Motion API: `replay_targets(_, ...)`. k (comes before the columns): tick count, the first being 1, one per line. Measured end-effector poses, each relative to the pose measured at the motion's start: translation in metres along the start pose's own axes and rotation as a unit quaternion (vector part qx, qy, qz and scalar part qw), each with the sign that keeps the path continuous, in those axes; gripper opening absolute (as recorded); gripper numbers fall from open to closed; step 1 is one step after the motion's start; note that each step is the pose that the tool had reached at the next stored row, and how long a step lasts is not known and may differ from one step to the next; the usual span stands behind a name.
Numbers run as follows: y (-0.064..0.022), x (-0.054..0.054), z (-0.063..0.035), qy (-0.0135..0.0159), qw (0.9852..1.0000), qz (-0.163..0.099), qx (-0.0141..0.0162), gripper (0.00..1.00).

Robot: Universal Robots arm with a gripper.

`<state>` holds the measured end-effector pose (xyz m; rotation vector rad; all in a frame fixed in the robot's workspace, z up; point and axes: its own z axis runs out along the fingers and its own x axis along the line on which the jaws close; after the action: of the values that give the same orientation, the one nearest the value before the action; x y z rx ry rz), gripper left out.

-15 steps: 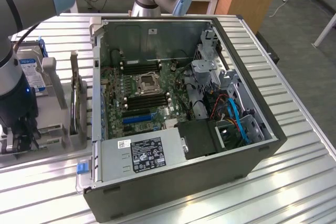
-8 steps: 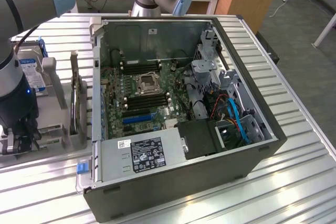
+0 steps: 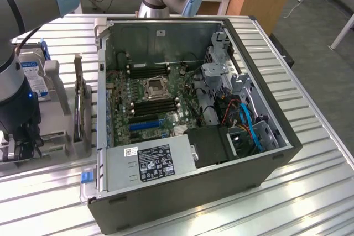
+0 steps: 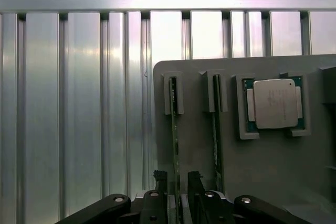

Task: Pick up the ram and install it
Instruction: 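Pick up the ram and move it above insertion slot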

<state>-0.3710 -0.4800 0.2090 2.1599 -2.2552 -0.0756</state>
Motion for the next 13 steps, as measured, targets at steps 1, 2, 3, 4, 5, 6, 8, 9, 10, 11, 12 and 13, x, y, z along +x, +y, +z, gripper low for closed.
replay_targets(1, 0.0000, 0.0000, 0.0004, 0.0000, 1.0000, 0.000, 0.0000, 0.29)
replay_targets(2, -0.0001, 0.0000, 0.0011, -0.0001, 1.0000, 0.000, 0.0001, 0.29)
replay_targets(3, -0.0001, 0.0000, 0.0019, -0.0001, 1.0000, 0.000, 0.0001, 0.29)
replay_targets(4, -0.0001, 0.0000, 0.0027, -0.0001, 1.0000, 0.000, 0.0001, 0.29)
replay_targets(5, -0.0002, 0.0000, 0.0035, -0.0001, 1.0000, 0.000, 0.0000, 0.29)
replay_targets(6, -0.0002, 0.0001, 0.0044, -0.0001, 1.0000, 0.000, 0.0001, 0.29)
replay_targets(8, -0.0003, 0.0001, 0.0059, -0.0001, 1.0000, 0.000, 0.0001, 0.29)
replay_targets(9, -0.0003, 0.0001, 0.0067, 0.0000, 1.0000, 0.000, 0.0000, 0.29)
replay_targets(10, -0.0003, 0.0001, 0.0072, 0.0000, 1.0000, 0.000, 0.0000, 0.29)
replay_targets(11, -0.0003, 0.0001, 0.0072, 0.0000, 1.0000, 0.000, 0.0000, 0.29)
replay_targets(12, -0.0003, 0.0001, 0.0072, 0.0000, 1.0000, 0.000, 0.0000, 0.29)
replay_targets(13, -0.0003, 0.0001, 0.0073, 0.0000, 1.0000, 0.000, 0.0000, 0.29)
